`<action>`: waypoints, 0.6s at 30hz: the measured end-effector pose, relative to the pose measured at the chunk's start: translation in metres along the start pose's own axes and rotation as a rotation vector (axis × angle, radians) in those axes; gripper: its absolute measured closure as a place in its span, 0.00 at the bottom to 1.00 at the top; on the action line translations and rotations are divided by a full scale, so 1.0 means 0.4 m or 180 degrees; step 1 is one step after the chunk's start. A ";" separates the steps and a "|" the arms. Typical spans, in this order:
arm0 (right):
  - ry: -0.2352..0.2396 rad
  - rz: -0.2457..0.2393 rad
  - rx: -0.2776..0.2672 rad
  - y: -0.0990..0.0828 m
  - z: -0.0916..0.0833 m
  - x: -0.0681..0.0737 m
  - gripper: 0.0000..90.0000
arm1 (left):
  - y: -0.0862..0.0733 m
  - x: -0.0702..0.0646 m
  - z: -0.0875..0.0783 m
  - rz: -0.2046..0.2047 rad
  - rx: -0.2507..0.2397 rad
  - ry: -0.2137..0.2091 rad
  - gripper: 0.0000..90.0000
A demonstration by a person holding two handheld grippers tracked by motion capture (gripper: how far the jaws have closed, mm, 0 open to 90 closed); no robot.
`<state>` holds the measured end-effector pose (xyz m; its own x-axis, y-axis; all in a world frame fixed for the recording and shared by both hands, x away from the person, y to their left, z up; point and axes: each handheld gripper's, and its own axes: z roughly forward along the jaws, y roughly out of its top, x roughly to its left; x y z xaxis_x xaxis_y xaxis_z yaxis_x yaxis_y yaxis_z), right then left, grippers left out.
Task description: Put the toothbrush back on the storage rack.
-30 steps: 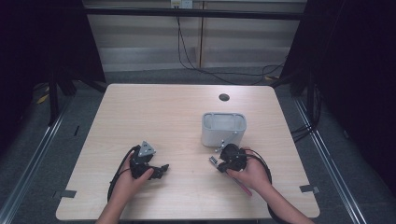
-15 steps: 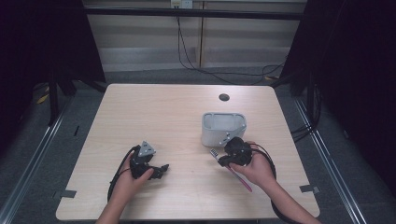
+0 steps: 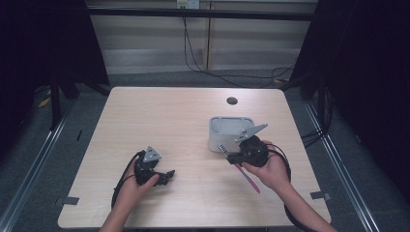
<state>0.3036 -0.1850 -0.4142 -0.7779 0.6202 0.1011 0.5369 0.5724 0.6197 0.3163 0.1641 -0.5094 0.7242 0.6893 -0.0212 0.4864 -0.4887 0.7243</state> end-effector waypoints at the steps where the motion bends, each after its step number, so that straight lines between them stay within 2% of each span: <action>1: 0.0015 -0.0003 -0.0036 0.001 -0.004 -0.001 0.93 | 0.000 0.000 0.000 -0.0001 -0.0004 0.0008 0.17; 11: -0.0017 -0.0003 -0.0293 0.014 -0.044 -0.003 0.93 | 0.000 0.000 0.000 0.0000 -0.0005 0.0008 0.17; 18: -0.0026 0.0082 -0.0509 0.020 -0.074 -0.016 0.93 | 0.000 -0.001 0.000 -0.0002 -0.0003 0.0011 0.17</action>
<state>0.3031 -0.2003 -0.3871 -0.7615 0.6383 0.1127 0.4973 0.4639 0.7331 0.3160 0.1640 -0.5095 0.7222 0.6915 -0.0193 0.4863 -0.4877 0.7250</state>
